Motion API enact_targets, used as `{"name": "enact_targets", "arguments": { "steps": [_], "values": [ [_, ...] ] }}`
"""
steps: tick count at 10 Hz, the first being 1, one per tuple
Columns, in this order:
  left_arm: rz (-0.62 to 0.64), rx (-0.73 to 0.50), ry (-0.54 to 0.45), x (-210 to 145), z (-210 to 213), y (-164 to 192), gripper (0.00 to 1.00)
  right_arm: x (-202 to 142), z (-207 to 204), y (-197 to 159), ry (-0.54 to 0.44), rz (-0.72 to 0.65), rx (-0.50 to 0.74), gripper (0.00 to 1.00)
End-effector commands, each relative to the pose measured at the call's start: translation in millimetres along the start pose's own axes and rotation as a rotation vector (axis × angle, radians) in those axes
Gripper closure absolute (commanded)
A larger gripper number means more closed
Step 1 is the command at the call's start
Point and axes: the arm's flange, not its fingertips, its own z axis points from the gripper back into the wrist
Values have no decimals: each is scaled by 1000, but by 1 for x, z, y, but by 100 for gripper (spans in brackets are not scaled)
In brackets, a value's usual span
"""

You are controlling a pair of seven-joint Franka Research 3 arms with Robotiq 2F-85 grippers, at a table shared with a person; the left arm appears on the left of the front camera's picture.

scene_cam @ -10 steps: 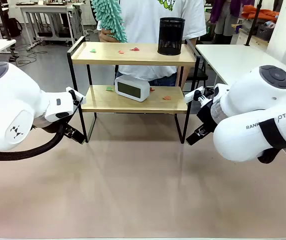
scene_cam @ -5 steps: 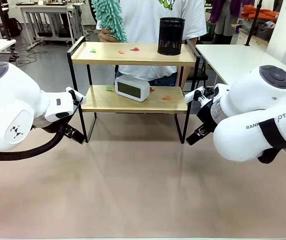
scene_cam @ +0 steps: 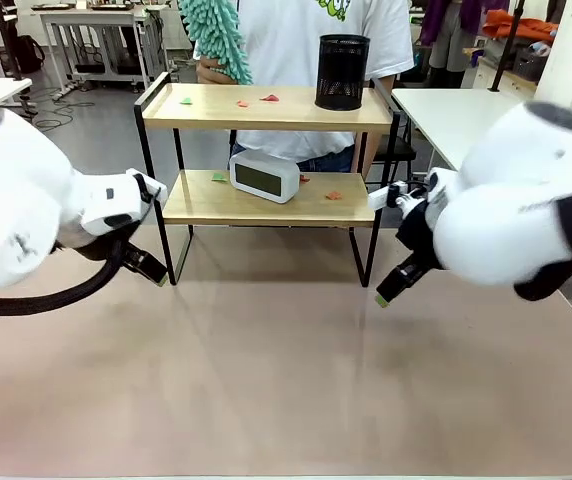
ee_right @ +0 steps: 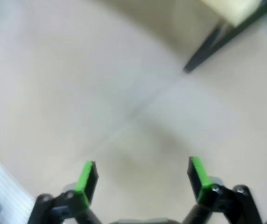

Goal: Clean the shelf.
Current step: Pick up the Duster from the human.

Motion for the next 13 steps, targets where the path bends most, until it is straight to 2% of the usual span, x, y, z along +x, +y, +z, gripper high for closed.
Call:
{"name": "enact_targets", "arguments": {
  "steps": [1, 2, 3, 4, 5, 6, 7, 8, 9, 10, 13],
  "values": [
    [102, -202, -7, -33, 102, 34, 0, -45, 127, -36, -10, -342, 226, 0],
    [131, -287, -61, -59, 132, 52, 0, -92, 161, -58, -119, -382, 458, 0],
    [209, -432, -173, -88, 161, 80, 0, -140, 185, -89, -231, -485, 640, 0],
    [371, -430, -273, -124, 179, 117, 0, -189, 203, -127, -399, -632, 807, 0],
    [522, -489, -365, -171, 179, 164, 0, -248, 215, -168, -584, -751, 937, 0],
    [679, -591, -464, -221, 169, 203, 0, -296, 216, -201, -771, -899, 1004, 0],
    [852, -686, -602, -271, 146, 232, 0, -335, 205, -227, -905, -1066, 1004, 0],
    [1013, -747, -652, -307, 119, 248, 0, -363, 185, -240, -1003, -1226, 919, 0],
    [1105, -739, -668, -319, 97, 244, 0, -367, 169, -239, -1044, -1259, 849, 0],
    [848, -608, -503, -304, 173, 237, 0, -384, 210, -204, -532, -871, 824, 0],
    [848, -608, -503, -304, 173, 237, 0, -384, 210, -204, -532, -871, 824, 0]
  ]
}}
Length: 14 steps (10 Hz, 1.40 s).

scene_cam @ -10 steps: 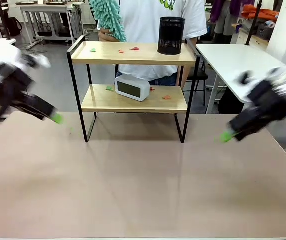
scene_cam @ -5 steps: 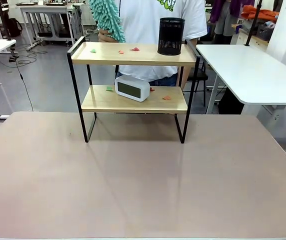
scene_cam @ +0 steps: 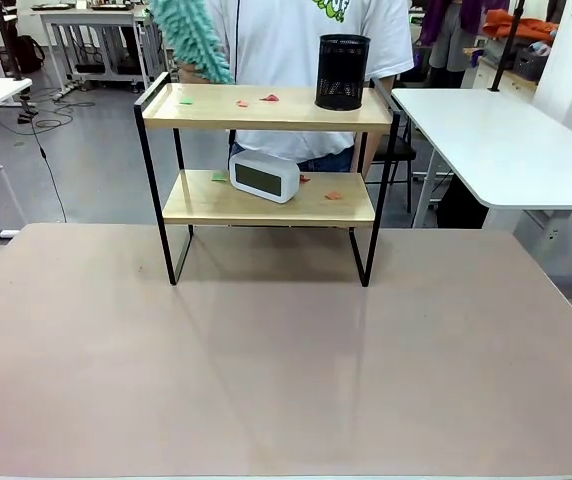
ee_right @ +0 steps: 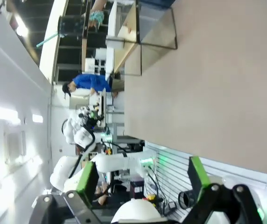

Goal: Clean the shelf.
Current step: Pick up the Duster from the human.

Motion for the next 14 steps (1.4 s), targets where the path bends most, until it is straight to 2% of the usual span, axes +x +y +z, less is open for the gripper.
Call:
{"name": "enact_targets", "arguments": {
  "steps": [1, 11, 12, 14],
  "values": [
    [-27, -9, -17, -7, 7, -2, 0, -9, 5, 4, 0, 42, -4, 0],
    [1, 13, -2, -7, 7, -3, 0, -9, 5, 4, 0, 42, -4, 0],
    [45, -9, 43, 11, -2, -8, 0, -9, 5, 4, 0, 42, -4, 0],
    [12, -46, 123, 67, -32, -47, 0, -9, 5, 4, 0, 42, -4, 0]
  ]
}}
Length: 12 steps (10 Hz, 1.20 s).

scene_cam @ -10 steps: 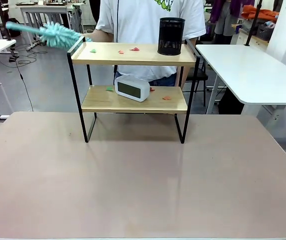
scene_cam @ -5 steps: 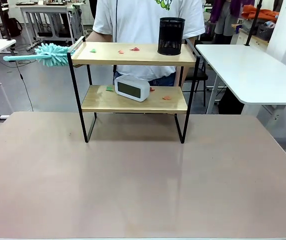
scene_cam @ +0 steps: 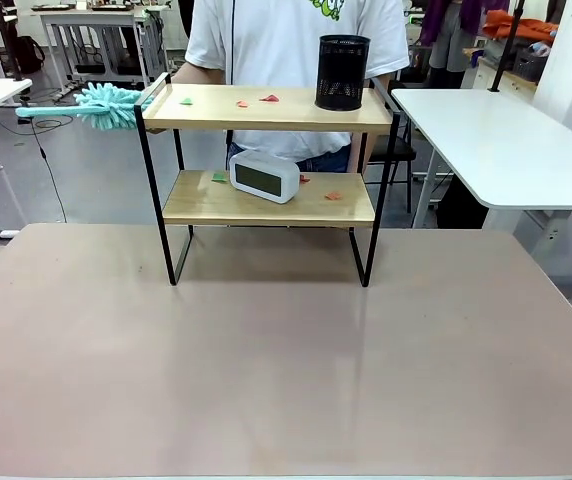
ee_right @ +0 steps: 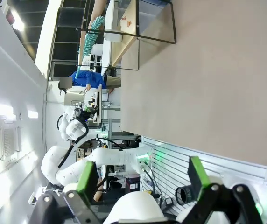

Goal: Clean the shelf.
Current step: Pick up the Duster from the human.

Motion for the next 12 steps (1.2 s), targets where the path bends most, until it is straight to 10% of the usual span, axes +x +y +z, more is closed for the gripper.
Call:
{"name": "enact_targets", "arguments": {
  "steps": [1, 5, 6, 9, 12],
  "values": [
    [43, -45, 95, 75, -31, -43, 0, 1, 1, 1, -4, 30, 13, 0],
    [329, 18, 125, 145, -110, -55, 0, 1, 1, 1, -4, 30, 13, 0],
    [145, -88, 177, 125, -115, -82, 0, 1, 1, 1, -4, 30, 13, 0],
    [213, -58, 181, 142, -125, -69, 0, 1, 1, 1, -4, 30, 13, 0],
    [161, -323, 378, 167, -143, -61, 0, 1, 1, 1, -4, 30, 13, 0]
  ]
}}
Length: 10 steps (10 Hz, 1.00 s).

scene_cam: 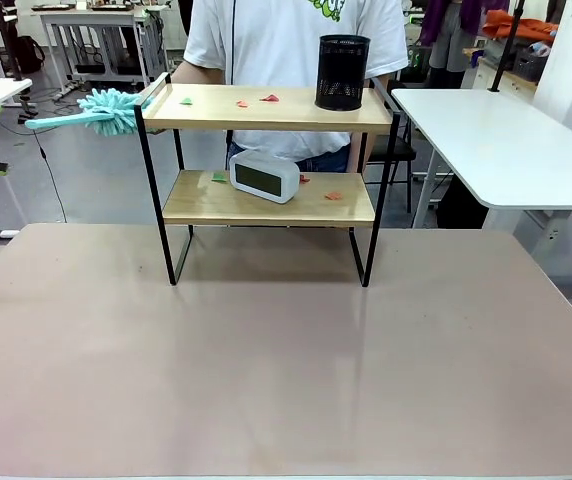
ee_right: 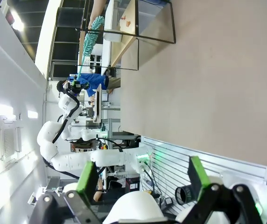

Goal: Clean the shelf.
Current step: Pick up the Duster from the human.

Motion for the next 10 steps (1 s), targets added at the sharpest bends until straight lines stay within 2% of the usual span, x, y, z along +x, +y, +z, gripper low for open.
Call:
{"name": "enact_targets", "arguments": {
  "steps": [1, 3, 6, 10],
  "values": [
    [20, -130, 83, 28, 3, -5, 0, 1, 1, 2, -5, 31, 15, 0],
    [54, -203, 147, 40, -20, -13, 0, 1, 1, 2, -5, 31, 15, 0],
    [104, -201, 285, 60, -61, -14, 0, 1, 1, 2, -5, 31, 15, 0],
    [179, -206, 278, 75, -77, -6, 0, 1, 1, 2, -5, 31, 15, 0]
  ]
}}
